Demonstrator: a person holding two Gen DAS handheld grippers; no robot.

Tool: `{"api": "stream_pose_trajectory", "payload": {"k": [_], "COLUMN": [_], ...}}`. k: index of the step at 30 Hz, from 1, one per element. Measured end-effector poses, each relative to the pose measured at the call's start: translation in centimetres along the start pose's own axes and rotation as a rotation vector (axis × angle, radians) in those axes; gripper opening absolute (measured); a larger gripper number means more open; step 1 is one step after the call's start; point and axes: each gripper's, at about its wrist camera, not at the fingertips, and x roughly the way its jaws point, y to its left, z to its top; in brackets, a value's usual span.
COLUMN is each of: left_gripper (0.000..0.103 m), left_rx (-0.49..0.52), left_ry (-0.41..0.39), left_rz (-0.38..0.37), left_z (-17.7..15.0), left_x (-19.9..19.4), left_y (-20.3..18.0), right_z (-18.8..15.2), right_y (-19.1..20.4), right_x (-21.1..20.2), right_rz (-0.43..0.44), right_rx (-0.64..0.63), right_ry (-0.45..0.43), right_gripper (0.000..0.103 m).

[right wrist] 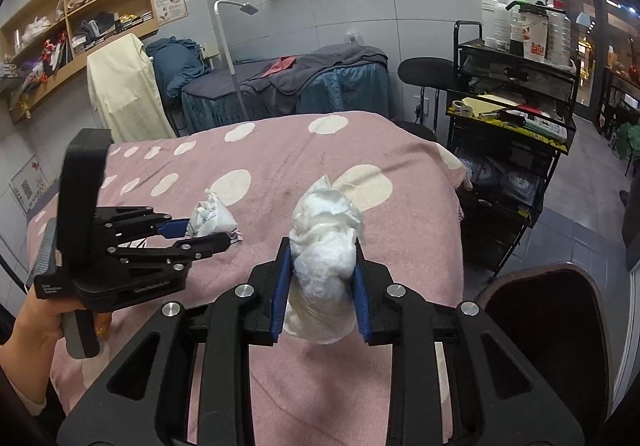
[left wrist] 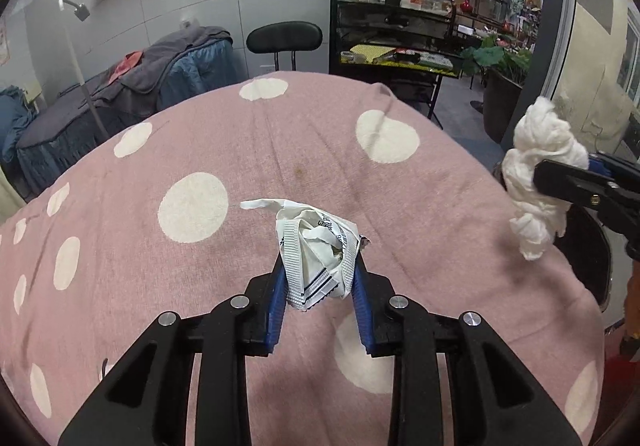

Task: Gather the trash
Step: 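Carry the white tissue and striped cloth over the brown bin with both tools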

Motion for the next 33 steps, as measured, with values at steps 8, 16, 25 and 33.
{"api": "stream_pose_trajectory", "payload": {"k": [8,16,25,33], "left_gripper": [0.029,0.029,0.029,0.029], "left_rx": [-0.037,-0.041,-0.026,-0.019], "left_ry": [-0.139,-0.207,-0.210,-0.189], "left_rz": [-0.051,-0.134,-0.247,-0.306], "left_z": [-1.7,-1.9,-1.5,-1.1], "left_x": [-4.5,-6.1,-5.8,-4.8], "left_y": [-4.3,-8.8,-13.7,-16.7], "right_z": [-3.0,-6.0,-9.4,-12.3], "right_y": [-2.6,-6.5,-11.7,-15.5], "right_x": [-3.9,-7.4,-9.6,-9.0], "right_rz": [-0.031,-0.137,-0.303,-0.369], "right_rx": [0.048,0.119,0.192,0.260], "right_ry": [-0.061,-0.092,-0.076,-0.015], "right_gripper": [0.028,0.028,0.028,0.028]}}
